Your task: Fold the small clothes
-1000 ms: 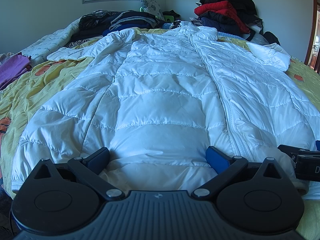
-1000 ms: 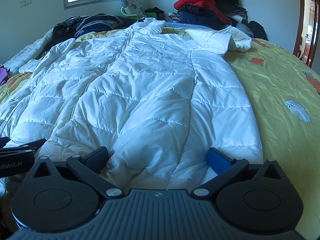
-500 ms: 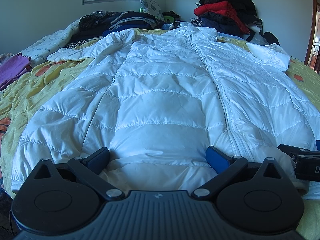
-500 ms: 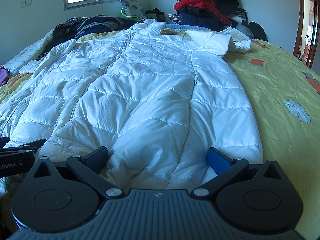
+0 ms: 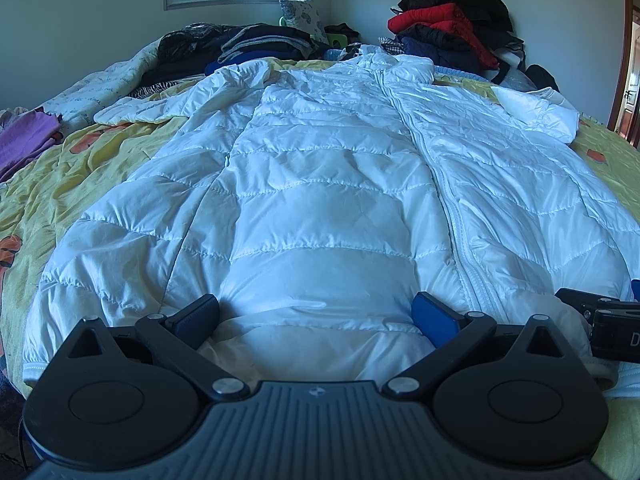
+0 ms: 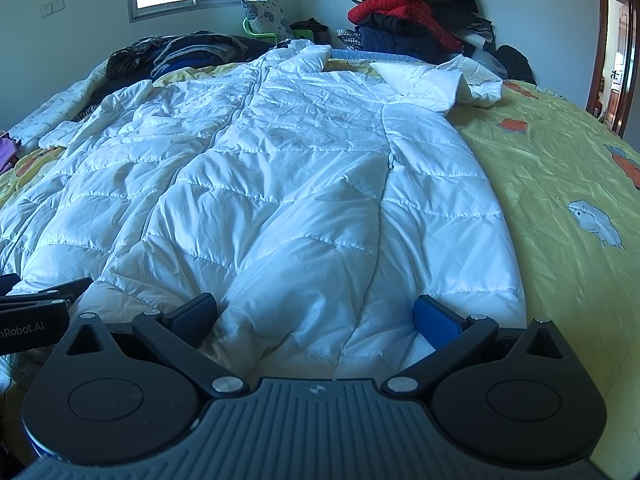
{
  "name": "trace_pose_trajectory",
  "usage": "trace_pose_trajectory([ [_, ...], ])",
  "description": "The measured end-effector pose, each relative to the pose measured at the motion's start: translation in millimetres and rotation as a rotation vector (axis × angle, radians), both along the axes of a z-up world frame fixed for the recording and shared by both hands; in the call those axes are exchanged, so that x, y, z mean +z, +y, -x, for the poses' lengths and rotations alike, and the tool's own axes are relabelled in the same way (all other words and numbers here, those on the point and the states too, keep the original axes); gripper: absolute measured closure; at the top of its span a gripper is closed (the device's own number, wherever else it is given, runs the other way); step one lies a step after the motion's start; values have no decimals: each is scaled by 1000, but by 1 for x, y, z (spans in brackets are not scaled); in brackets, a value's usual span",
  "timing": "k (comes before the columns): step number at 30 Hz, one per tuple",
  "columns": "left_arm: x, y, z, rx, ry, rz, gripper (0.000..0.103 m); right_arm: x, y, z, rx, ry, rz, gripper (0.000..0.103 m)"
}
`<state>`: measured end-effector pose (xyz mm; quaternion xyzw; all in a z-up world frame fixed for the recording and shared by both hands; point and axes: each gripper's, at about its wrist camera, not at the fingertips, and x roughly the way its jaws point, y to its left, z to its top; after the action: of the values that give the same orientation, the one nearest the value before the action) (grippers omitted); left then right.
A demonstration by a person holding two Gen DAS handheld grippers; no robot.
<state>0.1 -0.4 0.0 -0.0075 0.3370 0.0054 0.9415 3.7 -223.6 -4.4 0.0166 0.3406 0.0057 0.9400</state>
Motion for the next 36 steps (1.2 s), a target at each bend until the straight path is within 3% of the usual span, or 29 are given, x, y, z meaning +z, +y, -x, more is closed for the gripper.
trace_pose_trajectory([
  [17, 1, 0, 1, 1, -2, -7, 0, -1, 0, 0, 1, -3, 0, 0],
  [22, 29, -1, 5, -17, -29, -59, 0, 13, -18, -7, 3, 21, -74, 0],
  [27, 64, 7, 1, -99, -141, -71, 0, 45, -42, -20, -19, -81, -143, 0],
  [31, 84, 5, -26, -96, -130, -113, 0, 62, -56, -51, -40, -102, -122, 0],
  [36, 89, 3, -64, -80, -167, -157, 0, 71, -71, -91, -29, -78, -177, 0],
])
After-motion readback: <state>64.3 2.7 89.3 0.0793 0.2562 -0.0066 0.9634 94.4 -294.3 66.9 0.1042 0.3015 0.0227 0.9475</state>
